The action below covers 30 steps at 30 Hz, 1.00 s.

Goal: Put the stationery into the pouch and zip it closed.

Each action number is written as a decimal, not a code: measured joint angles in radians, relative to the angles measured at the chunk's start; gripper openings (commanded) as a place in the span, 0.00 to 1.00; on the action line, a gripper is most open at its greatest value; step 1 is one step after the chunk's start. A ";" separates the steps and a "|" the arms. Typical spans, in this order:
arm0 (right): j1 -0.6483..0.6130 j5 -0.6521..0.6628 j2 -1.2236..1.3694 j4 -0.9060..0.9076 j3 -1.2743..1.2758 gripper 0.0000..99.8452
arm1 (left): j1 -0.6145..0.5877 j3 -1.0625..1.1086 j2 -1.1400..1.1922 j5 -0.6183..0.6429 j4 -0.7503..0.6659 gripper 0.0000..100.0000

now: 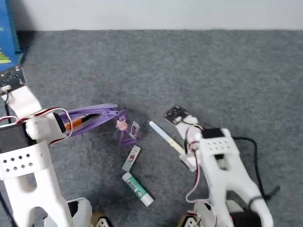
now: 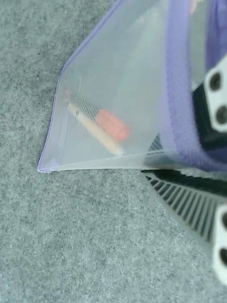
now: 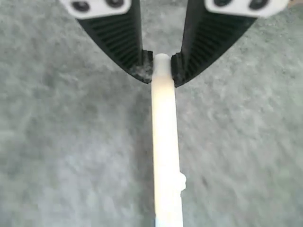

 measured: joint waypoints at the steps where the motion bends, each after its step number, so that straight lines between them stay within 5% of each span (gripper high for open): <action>1: 0.009 0.009 -0.038 0.005 0.015 0.07 | 0.000 0.000 0.000 0.000 0.000 0.01; 6: 0.006 0.020 -0.192 0.110 0.028 0.28 | 0.000 0.000 0.000 0.000 0.000 0.01; 19: -0.269 -0.224 -0.281 0.063 0.028 0.23 | 0.000 0.002 0.000 0.000 0.000 0.01; 30: -0.293 -0.279 0.160 -0.109 -0.207 0.23 | 0.000 0.002 0.000 0.000 0.000 0.01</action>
